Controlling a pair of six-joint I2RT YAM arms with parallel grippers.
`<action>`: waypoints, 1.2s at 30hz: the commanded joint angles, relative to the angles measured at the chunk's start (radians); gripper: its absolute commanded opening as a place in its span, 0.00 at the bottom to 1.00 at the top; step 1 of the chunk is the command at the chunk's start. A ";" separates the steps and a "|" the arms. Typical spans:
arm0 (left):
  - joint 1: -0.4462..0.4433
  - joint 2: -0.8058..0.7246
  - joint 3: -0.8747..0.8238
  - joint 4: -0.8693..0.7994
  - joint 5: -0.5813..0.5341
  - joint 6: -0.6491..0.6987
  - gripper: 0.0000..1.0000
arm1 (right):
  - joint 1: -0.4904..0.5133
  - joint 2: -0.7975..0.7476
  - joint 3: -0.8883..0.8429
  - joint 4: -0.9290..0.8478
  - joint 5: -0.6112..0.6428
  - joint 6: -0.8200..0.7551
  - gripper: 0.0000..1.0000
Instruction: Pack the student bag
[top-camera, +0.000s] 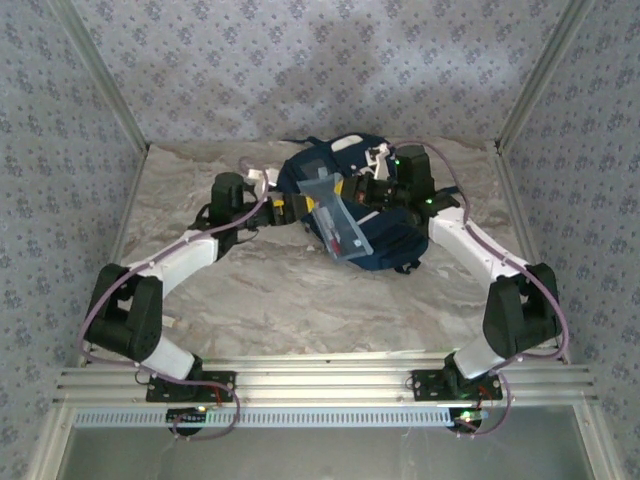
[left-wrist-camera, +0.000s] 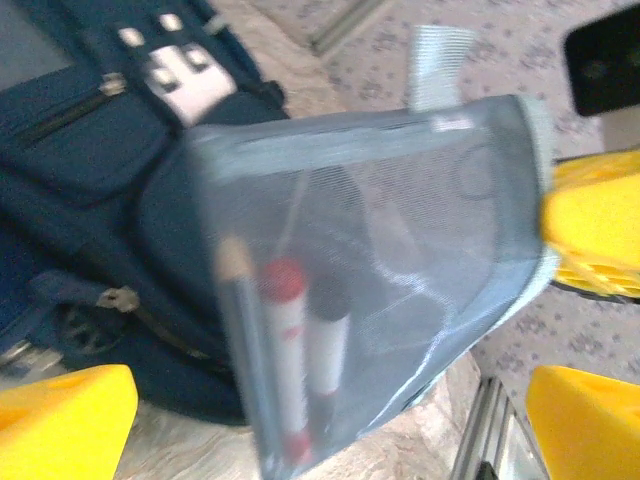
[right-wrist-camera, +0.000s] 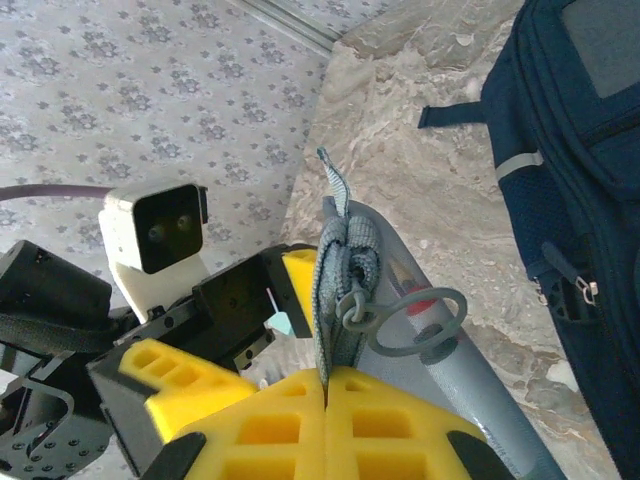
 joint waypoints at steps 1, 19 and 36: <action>-0.021 0.042 0.066 0.039 0.075 0.050 1.00 | -0.020 -0.041 0.029 0.038 -0.061 0.043 0.00; -0.099 0.166 0.191 0.121 0.137 -0.012 0.96 | -0.056 -0.060 -0.055 0.211 -0.085 0.170 0.00; -0.111 0.144 0.184 0.103 0.158 -0.076 0.35 | -0.088 -0.002 -0.073 0.245 -0.059 0.164 0.00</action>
